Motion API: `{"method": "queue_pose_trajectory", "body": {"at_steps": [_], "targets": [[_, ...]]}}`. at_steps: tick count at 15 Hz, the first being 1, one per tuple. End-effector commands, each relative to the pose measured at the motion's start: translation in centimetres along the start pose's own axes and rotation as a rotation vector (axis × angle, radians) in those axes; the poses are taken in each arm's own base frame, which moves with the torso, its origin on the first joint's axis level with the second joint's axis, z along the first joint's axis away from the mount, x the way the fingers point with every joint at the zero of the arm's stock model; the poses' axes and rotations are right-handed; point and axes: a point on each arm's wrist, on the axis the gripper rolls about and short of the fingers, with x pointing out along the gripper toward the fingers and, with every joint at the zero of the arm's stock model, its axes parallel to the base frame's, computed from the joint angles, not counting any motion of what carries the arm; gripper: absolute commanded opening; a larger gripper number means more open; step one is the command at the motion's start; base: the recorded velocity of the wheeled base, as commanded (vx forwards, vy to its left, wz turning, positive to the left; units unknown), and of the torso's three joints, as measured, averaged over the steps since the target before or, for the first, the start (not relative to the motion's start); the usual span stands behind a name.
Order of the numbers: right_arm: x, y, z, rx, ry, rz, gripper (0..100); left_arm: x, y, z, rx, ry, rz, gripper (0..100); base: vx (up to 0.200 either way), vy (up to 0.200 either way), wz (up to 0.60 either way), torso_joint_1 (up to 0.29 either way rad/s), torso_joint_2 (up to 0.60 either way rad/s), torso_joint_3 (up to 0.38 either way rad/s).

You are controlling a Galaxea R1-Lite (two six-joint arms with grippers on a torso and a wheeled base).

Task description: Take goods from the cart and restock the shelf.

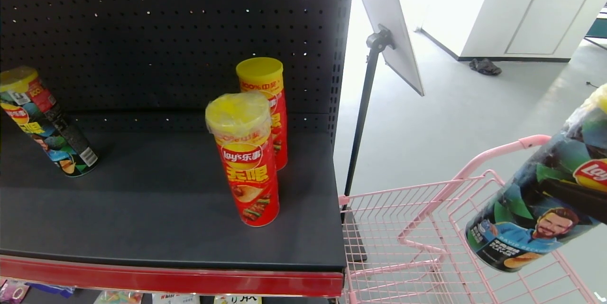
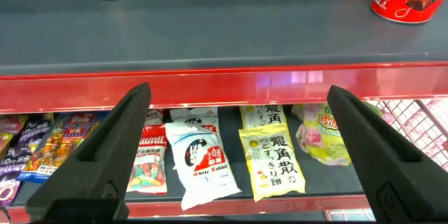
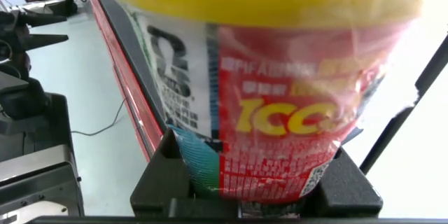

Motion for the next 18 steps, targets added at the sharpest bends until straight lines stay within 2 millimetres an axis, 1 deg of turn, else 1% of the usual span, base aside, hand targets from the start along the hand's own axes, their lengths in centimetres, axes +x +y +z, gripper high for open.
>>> {"method": "queue_pose_trajectory", "body": {"at_steps": [1,6,9,12,18], "targets": [[-0.18,0.28,0.0,-0.005,-0.003,-0.001,0,0.01,0.0,-0.01,0.001,0.002,0.0,100,-0.2,0.0,0.0,0.012,0.01,0.002],[-0.33,0.65,-0.6,0.012,0.007,0.008,0,0.01,0.0,-0.01,-0.001,0.002,0.0,100,-0.2,0.0,0.0,-0.001,0.0,-0.001],[-0.5,0.94,-0.49,0.003,0.001,0.006,0,0.01,0.0,-0.01,-0.001,0.002,0.0,100,0.0,0.0,0.0,0.0,0.0,0.0],[-0.61,1.11,-0.78,0.011,0.006,0.005,0,0.01,0.01,-0.01,-0.001,0.002,0.005,100,0.0,0.0,0.0,0.0,0.0,0.0],[-0.63,1.11,-0.93,0.016,0.01,0.003,0,0.01,0.02,-0.01,-0.001,0.002,0.011,100,0.0,0.2,0.0,0.004,0.0,-0.002]]}}
